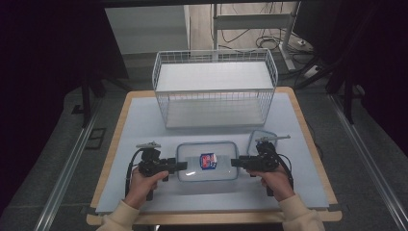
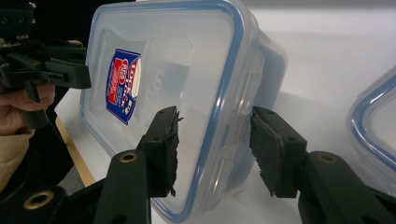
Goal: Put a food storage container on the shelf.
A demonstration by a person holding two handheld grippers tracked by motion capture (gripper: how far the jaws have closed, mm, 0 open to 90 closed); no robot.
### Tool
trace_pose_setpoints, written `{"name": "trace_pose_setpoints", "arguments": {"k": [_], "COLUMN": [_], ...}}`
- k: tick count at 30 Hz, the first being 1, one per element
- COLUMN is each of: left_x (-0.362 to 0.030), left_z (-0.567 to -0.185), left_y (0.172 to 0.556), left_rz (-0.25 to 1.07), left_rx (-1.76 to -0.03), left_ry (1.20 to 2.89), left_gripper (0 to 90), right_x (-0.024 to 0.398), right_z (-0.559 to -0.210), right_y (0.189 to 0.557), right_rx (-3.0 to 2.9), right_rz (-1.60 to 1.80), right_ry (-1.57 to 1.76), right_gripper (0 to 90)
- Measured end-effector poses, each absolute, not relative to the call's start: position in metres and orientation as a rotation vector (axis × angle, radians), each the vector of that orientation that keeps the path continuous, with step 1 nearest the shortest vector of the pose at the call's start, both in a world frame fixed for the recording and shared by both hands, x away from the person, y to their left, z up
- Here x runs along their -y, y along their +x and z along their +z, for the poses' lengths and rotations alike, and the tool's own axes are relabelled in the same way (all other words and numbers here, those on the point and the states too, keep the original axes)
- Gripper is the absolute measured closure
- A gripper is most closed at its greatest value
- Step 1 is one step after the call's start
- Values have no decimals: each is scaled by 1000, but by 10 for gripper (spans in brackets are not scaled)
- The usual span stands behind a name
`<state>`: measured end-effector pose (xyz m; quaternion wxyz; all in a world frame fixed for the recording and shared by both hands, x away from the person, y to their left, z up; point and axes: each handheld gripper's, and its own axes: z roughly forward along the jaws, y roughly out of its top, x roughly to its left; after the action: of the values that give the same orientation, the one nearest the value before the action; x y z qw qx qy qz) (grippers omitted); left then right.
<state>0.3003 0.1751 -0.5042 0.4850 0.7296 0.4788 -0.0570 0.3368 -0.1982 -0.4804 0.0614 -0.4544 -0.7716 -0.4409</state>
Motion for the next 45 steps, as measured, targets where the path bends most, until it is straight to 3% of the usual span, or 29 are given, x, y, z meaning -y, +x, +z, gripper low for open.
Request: {"name": "trace_pose_setpoints", "arguments": {"k": [26, 30, 33, 37, 45], "left_x": [-175, -175, -175, -176, -182], "left_z": [-503, -504, -504, -504, -510], "left_y": [296, 296, 296, 296, 309], "left_rz": [-125, -126, -131, -136, -228], "left_rx": [-1160, -1161, -1163, -1160, -1181], "left_ry": [1774, 1770, 1761, 1755, 1728], "left_gripper": [436, 437, 435, 435, 432], "right_x": [205, 205, 202, 201, 200], "right_z": [-481, -481, -483, -485, -486], "right_y": [333, 333, 334, 336, 339], "right_rx": [2285, 2297, 2326, 2338, 2311], "right_rz": [-1358, -1356, -1357, -1364, -1358], "right_ry": [-1379, -1371, -1342, -1331, -1359], "right_gripper": [598, 593, 523, 500, 507]}}
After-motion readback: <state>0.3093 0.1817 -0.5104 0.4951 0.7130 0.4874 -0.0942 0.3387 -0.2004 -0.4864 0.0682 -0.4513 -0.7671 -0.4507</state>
